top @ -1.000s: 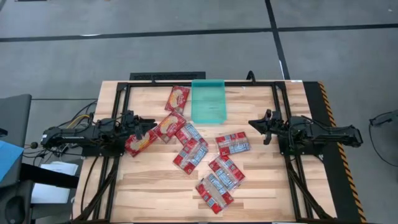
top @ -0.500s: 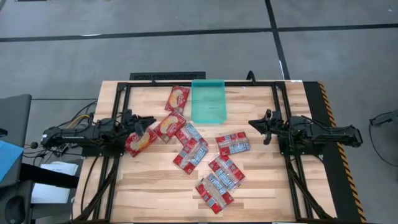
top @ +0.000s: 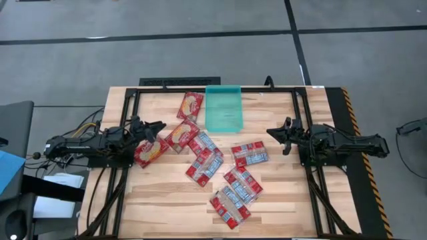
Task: Sort popcorn bags into baskets
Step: Put the red popcorn bag into the green bin
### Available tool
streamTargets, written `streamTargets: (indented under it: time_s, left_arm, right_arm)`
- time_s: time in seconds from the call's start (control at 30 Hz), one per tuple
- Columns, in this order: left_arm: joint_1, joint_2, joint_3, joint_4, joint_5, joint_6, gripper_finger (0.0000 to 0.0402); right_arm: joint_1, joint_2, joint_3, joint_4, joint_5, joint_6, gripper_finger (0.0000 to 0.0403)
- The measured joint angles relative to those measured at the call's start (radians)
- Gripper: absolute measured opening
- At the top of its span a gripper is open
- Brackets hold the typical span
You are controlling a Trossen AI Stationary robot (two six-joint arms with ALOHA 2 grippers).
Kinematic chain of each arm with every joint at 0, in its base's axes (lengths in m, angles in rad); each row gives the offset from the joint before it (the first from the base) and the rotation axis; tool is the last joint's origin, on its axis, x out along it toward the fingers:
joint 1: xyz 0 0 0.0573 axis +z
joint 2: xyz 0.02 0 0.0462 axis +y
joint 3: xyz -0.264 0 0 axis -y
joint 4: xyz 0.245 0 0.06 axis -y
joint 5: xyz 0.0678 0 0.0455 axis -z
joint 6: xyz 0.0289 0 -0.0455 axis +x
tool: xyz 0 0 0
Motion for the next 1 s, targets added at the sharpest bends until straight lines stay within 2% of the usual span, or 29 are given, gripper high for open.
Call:
streamTargets:
  time_s: [0.07,0.27,0.47,0.7,0.77,0.87,1.0]
  left_arm:
    - [0.000,0.000,0.000,0.007,-0.025,-0.001,0.0287]
    - [0.000,0.000,0.000,0.011,-0.136,-0.085,0.0287]
    - [0.000,0.000,0.001,0.012,-0.210,-0.103,0.0287]
    - [0.000,0.000,0.003,0.022,-0.109,-0.200,0.0287]
    - [0.001,0.001,0.003,0.097,-0.079,-0.269,0.0287]
    - [0.001,0.025,0.039,0.195,0.015,-0.246,0.0287]
    - [0.001,0.149,0.217,-0.005,0.033,-0.183,0.0287]
  right_arm:
    - [0.000,0.000,0.000,0.005,0.000,0.020,0.0037]
    - [-0.003,0.000,-0.002,0.017,0.032,0.274,0.0037]
    - [-0.007,0.000,-0.002,0.018,0.043,0.296,0.0037]
    - [-0.005,0.000,-0.002,0.017,0.046,0.296,0.0037]
    - [-0.005,0.000,-0.001,0.018,0.046,0.296,0.0037]
    - [-0.007,0.000,-0.001,0.017,0.046,0.280,0.0037]
    - [-0.018,0.000,0.000,0.009,0.052,0.222,0.0037]
